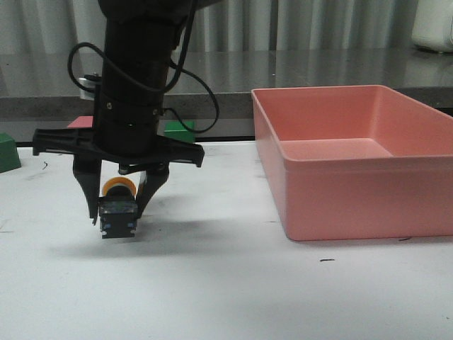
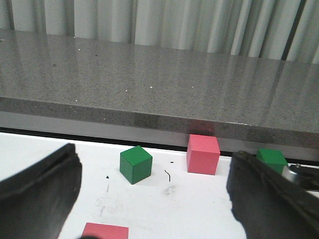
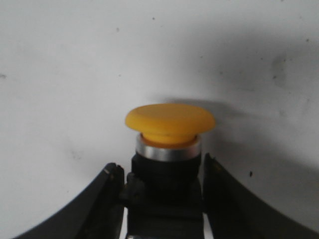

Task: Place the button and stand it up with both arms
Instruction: 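Lower the button onto the table and open the right gripper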

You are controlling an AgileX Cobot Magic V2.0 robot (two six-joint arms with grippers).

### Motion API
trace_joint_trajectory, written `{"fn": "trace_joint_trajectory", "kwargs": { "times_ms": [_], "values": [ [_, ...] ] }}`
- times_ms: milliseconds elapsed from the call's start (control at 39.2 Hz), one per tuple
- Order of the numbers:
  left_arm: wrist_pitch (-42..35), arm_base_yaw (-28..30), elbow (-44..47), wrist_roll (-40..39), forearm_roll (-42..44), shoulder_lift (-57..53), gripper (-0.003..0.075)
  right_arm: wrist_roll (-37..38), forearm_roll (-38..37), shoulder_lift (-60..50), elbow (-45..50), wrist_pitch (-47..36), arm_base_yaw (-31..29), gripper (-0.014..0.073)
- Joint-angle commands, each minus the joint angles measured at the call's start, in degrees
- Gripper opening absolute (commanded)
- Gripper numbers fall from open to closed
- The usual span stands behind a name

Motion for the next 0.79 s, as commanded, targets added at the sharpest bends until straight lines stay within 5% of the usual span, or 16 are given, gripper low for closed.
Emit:
{"fn": "trace_joint_trajectory", "kwargs": {
  "times_ms": [0, 383, 638, 766],
  "values": [
    [-4.85, -0.46, -2.28, -0.05, -0.09, 0.66, 0.0564, 0.57, -0.11, -3.30, -2.09, -3.29, -0.36, 0.0253],
    [-4.85, -0.46, -2.28, -0.05, -0.09, 0.66, 0.0564, 0.92, -0.18, -1.20, -2.09, -5.97, -0.38, 0.0260],
    [-4.85, -0.46, -2.28, -0.05, -0.09, 0.66, 0.0564, 0.92, -0.23, -1.57, -3.73, -4.51, -0.38, 0.0510],
    [-4.85, -0.46, -2.28, -0.05, -0.09, 0.66, 0.0564, 0.45, -0.81, -2.05, -7.94, -0.10, -0.38, 0.0538]
  ]
}}
